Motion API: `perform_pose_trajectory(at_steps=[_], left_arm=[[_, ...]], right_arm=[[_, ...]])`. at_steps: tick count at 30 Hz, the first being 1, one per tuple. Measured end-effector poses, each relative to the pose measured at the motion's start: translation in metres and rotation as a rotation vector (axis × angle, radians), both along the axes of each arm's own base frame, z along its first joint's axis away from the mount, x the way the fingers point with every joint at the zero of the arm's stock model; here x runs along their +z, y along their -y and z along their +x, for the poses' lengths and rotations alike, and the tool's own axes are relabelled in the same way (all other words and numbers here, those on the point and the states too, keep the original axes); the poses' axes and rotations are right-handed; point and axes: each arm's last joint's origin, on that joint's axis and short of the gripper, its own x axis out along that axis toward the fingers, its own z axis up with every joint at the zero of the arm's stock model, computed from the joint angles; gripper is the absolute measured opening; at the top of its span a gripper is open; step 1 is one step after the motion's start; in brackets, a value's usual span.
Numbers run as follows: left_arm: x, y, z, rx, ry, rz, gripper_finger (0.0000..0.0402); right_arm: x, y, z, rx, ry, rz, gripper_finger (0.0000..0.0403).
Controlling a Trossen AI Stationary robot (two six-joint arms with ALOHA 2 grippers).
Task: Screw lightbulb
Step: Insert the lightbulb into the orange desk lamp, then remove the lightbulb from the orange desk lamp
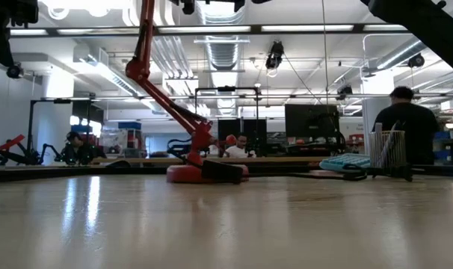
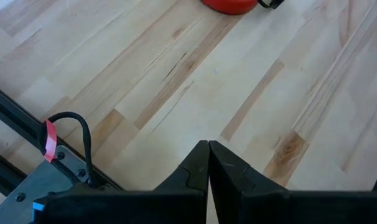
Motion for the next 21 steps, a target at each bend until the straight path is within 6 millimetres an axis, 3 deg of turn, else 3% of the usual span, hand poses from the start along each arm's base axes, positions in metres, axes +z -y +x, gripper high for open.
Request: perform_pose_trajectory(at_steps=[6, 21], left_arm=[[0.0, 0.0001, 0.0, -0.001, -0.002, -0.003, 0.0], [0.0008, 0.0001, 0.0, -0.014, -0.002, 0.004, 0.0]], right_arm=[[-0.005, -0.0009, 0.0012, 0.013, -0.026, 0.002, 0.0122], [-0.0107, -0.0019, -0.0003, -0.01, -0.117, 0.063, 0.0268]])
